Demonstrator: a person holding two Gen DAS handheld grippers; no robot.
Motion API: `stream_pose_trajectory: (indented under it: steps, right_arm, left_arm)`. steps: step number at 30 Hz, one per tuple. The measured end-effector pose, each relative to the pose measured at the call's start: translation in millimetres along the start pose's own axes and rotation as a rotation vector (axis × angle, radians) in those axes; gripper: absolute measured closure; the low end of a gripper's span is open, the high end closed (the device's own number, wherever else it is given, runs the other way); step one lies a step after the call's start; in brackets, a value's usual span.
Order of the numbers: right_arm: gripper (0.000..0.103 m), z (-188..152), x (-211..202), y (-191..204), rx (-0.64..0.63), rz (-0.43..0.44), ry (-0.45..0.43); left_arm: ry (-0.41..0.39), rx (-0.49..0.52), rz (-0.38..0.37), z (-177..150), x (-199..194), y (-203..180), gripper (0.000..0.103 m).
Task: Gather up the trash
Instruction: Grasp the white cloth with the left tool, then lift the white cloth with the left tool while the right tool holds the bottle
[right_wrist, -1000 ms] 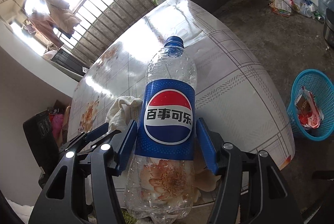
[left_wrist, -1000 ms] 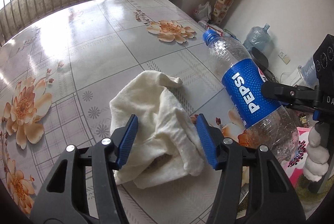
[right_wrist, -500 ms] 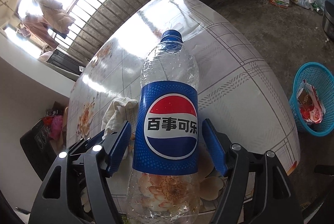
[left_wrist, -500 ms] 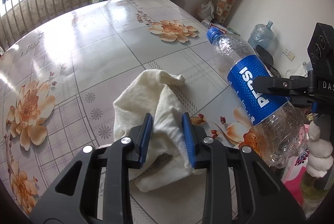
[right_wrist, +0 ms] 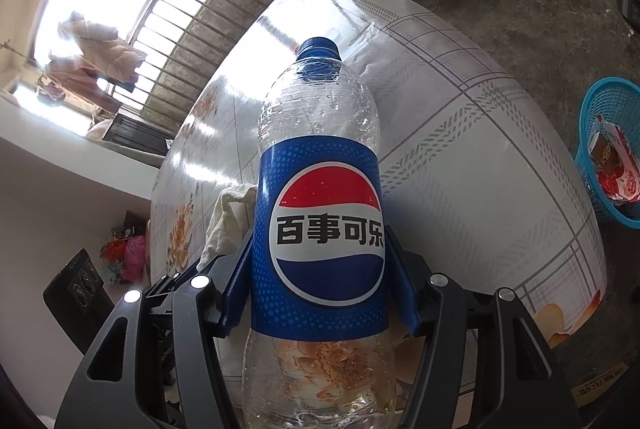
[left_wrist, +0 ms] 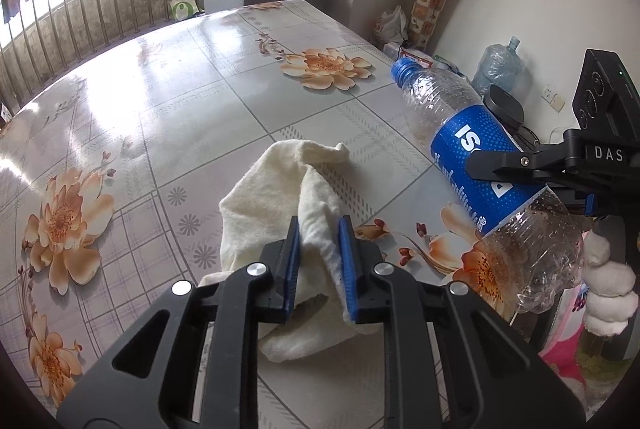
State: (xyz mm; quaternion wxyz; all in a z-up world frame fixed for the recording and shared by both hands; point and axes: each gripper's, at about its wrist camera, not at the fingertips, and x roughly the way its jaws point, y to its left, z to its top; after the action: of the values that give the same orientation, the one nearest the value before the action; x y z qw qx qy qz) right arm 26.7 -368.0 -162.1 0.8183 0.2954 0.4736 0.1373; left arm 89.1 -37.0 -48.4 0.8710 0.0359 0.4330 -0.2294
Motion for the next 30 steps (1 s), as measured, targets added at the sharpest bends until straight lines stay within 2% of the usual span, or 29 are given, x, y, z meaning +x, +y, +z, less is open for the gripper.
stream_pose_trajectory:
  steps: [30]
  right_arm:
    - [0.045, 0.0, -19.5, 6.6, -0.042, 0.037, -0.053]
  left_arm:
    - [-0.075, 0.01, 0.02, -1.8, -31.7, -0.9, 0.091]
